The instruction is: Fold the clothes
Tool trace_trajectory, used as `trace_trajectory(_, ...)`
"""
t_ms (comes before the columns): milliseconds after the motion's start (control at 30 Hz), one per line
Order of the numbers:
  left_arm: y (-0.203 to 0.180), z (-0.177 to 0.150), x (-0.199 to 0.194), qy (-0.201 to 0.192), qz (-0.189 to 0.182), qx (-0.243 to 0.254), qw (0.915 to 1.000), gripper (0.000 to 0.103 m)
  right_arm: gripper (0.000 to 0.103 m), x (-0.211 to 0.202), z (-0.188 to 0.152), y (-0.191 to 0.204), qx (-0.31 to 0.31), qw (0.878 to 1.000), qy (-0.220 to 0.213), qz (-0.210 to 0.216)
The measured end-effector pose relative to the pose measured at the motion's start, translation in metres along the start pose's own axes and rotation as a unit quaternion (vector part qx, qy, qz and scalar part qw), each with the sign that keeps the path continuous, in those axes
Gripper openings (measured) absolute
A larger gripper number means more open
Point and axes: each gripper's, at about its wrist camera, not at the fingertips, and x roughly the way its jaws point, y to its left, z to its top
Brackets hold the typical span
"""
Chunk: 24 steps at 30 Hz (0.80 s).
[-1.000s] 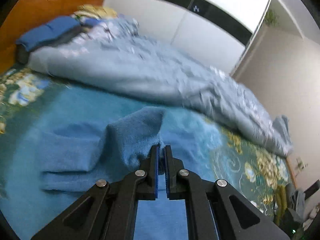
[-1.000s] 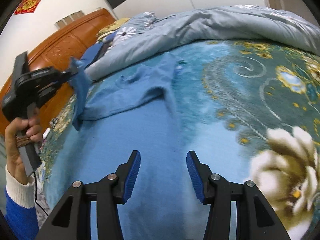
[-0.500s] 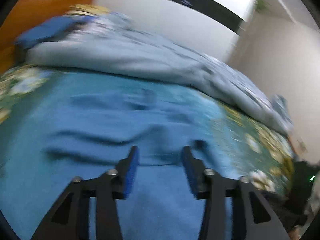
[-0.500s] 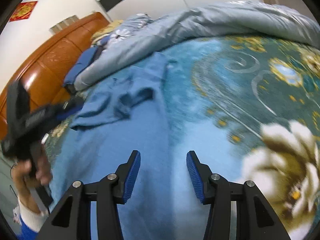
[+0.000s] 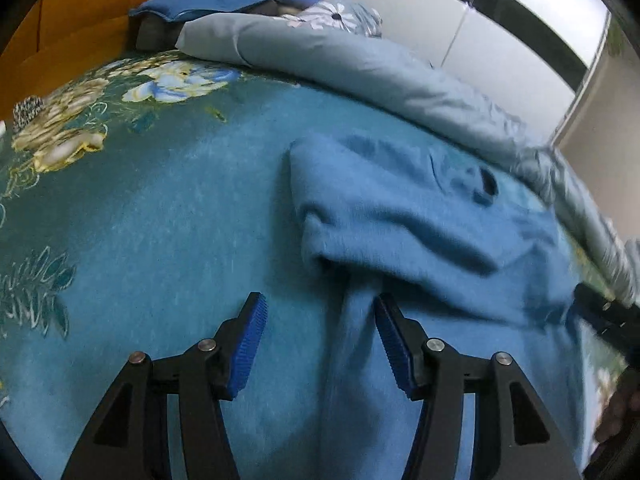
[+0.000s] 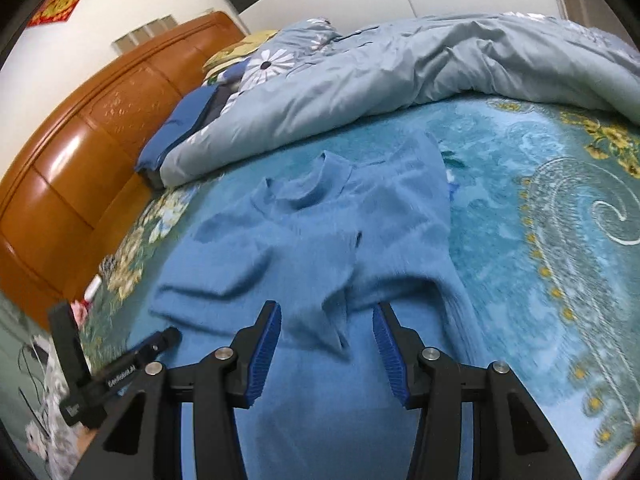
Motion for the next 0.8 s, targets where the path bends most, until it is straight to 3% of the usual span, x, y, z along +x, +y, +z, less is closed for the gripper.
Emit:
trace_trajectory(167, 0.009, 0.003, 0.004, -0.011, -0.014, -0.023, 0.9996, 0.058, 0.047, 0.010, 0.002, -0.002, 0.034, 0.999, 0.018, 0.025)
trace_trajectory(200, 0.012, 0.003, 0.003, -0.016, -0.022, -0.032, 0.9991, 0.058, 0.043, 0.010, 0.001, 0.000, 0.033, 0.999, 0.019, 0.028)
trace_trajectory(333, 0.017, 0.001, 0.002, -0.024, -0.037, -0.047, 0.9979, 0.058, 0.007, 0.012, 0.000, 0.016, -0.003, 0.999, 0.031, 0.018)
trace_trajectory(367, 0.017, 0.001, 0.003, -0.023, -0.037, -0.047, 0.9979, 0.058, 0.005, 0.013, 0.001, 0.020, -0.012, 0.999, 0.034, 0.013)
trace_trajectory(467, 0.016, 0.002, 0.003, -0.024, -0.035, -0.046, 0.9980, 0.058, 0.003, 0.008, 0.011, 0.030, -0.035, 0.999, 0.029, 0.000)
trace_trajectory(700, 0.015, 0.001, 0.005, -0.026, -0.033, -0.042, 0.9983, 0.059, 0.003, -0.043, 0.059, 0.046, -0.109, 0.991, -0.071, -0.026)
trace_trajectory(800, 0.016, 0.001, 0.005, -0.026, -0.036, -0.042, 0.9981, 0.060, 0.003, -0.031, 0.060, 0.021, -0.086, 0.993, -0.064, -0.054)
